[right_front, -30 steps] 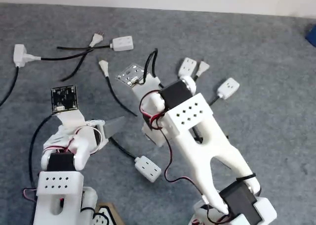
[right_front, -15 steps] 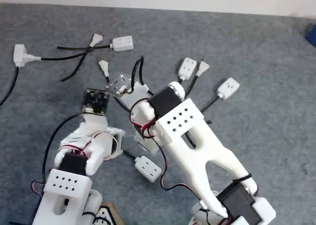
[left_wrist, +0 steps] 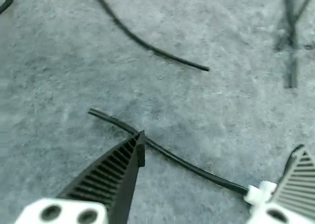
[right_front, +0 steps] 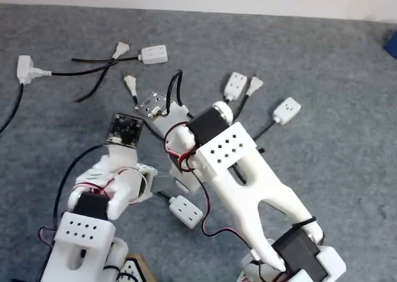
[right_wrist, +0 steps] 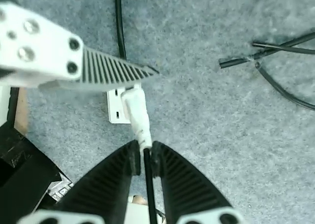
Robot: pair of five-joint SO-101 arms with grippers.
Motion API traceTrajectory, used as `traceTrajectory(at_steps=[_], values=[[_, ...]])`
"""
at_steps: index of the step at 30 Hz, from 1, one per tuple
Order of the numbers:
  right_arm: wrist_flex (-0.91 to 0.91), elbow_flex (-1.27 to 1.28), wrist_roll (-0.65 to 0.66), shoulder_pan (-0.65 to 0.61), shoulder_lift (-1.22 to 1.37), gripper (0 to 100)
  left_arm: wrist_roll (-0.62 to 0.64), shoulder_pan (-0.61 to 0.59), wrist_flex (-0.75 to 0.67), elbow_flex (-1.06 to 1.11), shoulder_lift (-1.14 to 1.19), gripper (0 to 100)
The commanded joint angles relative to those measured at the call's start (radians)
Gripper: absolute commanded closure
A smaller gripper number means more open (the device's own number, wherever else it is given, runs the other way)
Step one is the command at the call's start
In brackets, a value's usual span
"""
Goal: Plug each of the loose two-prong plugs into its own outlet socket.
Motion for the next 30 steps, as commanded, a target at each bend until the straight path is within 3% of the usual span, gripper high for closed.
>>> traceTrajectory(at_steps=[1,6,13,19,27,30], values=[[0.016,0.056,-0.002,-0.008,-0.005,99.1,0.075,-0.165,-0.074,-0.024,-0.013,57],[0.016,0.180,0.025,-0.028,0.008,99.1,0.164,-0.280,-0.129,-0.025,-0.013,57],[0.012,0.188,0.075,-0.102,0.065,99.1,0.164,-0.282,-0.130,-0.022,-0.012,57],[-0.007,0.168,0.270,-0.222,0.065,99.1,0.164,-0.282,-0.130,-0.021,-0.012,57],[-0.004,0.019,0.778,-0.180,0.065,99.1,0.164,-0.289,-0.130,-0.021,-0.012,57],[-0.002,-0.016,0.867,-0.157,0.065,99.1,0.169,-0.329,-0.132,-0.025,-0.012,57]])
